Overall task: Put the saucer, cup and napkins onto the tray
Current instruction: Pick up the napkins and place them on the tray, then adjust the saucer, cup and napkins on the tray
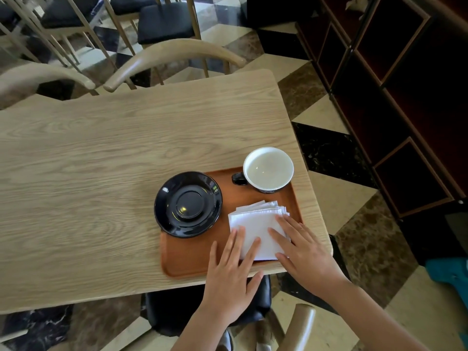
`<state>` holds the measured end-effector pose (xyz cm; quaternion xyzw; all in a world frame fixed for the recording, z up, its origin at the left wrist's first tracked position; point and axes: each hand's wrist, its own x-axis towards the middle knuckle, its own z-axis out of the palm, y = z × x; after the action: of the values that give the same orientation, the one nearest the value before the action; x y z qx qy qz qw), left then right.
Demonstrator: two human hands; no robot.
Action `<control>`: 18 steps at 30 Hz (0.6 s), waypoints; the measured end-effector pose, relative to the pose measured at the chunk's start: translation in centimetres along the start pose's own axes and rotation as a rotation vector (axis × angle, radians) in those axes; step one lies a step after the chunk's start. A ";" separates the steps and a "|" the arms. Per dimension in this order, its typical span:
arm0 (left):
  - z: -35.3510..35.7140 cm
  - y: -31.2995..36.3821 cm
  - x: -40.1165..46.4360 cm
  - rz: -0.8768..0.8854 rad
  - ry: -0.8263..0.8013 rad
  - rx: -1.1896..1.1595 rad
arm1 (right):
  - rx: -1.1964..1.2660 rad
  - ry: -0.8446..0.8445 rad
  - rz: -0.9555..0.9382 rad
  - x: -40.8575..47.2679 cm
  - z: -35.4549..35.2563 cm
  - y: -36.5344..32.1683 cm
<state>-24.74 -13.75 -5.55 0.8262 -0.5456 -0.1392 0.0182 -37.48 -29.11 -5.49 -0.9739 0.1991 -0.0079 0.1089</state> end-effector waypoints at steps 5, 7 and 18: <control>-0.5 -0.3 -0.2 0.007 0.024 0.007 | 0.043 0.055 0.099 1.3 -0.9 -1.7; -1.2 -1.0 -0.4 -0.019 0.061 -0.013 | 0.049 0.073 0.118 2.2 -1.4 -3.1; -2.7 -8.7 -2.9 -0.285 0.044 0.084 | -0.087 -0.113 -0.065 8.3 -0.3 -9.9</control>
<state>-17.31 -7.94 -3.88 0.8982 -0.4277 -0.0991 -0.0243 -26.07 -23.56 -3.29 -0.9825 0.1611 0.0523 0.0771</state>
